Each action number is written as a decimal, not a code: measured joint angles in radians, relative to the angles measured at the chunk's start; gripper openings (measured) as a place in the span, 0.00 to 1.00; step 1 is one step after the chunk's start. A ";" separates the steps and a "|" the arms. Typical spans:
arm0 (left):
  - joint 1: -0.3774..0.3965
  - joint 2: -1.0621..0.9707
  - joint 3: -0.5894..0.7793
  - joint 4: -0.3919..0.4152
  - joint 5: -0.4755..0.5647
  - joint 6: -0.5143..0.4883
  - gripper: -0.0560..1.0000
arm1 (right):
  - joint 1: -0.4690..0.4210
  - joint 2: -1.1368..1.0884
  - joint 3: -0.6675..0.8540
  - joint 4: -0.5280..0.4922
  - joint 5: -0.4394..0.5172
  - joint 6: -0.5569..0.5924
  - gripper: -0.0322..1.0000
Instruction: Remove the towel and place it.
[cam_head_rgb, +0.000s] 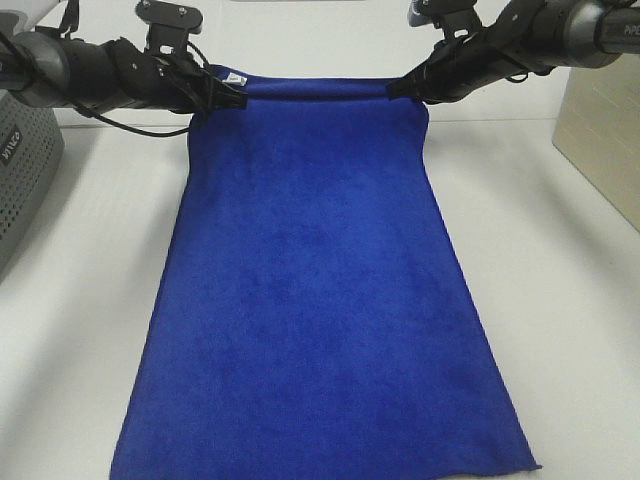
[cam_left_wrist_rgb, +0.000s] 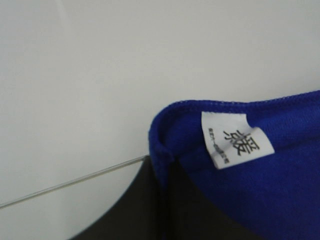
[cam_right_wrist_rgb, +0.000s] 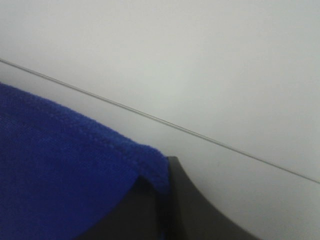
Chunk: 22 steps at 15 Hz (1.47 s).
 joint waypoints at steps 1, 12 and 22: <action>0.000 0.011 0.000 0.003 -0.008 0.000 0.06 | 0.000 0.008 0.000 0.001 -0.010 -0.001 0.05; -0.004 0.095 0.000 0.005 -0.117 0.000 0.10 | 0.000 0.069 0.000 0.054 -0.055 -0.002 0.11; -0.005 0.116 0.000 0.005 -0.169 -0.038 0.63 | -0.001 0.074 0.000 0.082 -0.052 -0.002 0.63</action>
